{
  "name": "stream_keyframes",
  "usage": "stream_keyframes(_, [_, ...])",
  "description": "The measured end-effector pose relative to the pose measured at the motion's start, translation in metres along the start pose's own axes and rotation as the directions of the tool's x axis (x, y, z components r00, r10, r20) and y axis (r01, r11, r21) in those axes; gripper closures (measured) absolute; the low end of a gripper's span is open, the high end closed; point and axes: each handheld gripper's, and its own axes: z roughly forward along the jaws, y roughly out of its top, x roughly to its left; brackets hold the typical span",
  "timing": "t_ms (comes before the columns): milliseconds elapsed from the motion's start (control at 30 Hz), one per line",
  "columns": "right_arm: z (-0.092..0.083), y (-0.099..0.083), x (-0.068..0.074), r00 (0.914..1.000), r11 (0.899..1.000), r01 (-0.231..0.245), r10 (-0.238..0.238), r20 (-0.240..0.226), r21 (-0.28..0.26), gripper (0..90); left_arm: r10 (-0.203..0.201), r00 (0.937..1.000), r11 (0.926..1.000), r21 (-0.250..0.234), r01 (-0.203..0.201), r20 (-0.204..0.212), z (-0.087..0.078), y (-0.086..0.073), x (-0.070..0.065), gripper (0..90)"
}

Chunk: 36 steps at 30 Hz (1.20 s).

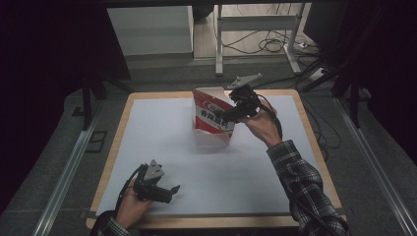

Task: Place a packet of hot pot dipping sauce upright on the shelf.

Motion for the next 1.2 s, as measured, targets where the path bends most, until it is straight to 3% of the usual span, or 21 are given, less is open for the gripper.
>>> stream_keyframes(667, [-0.016, -0.019, -0.002, 0.9995, 1.000, -0.026, 0.026, 0.017, 0.012, 1.8, 0.000, 1.0000, 1.0000, -0.001, 0.000, -0.004, 0.000, 0.000, 0.000, 2.1])
stream_keyframes(1200, [-0.020, -0.042, 0.000, 0.9999, 1.000, -0.009, 0.009, 0.011, 0.013, 0.0, 0.002, 1.0000, 1.0000, 0.000, -0.002, -0.006, 0.001, 0.000, 0.000, 2.1])
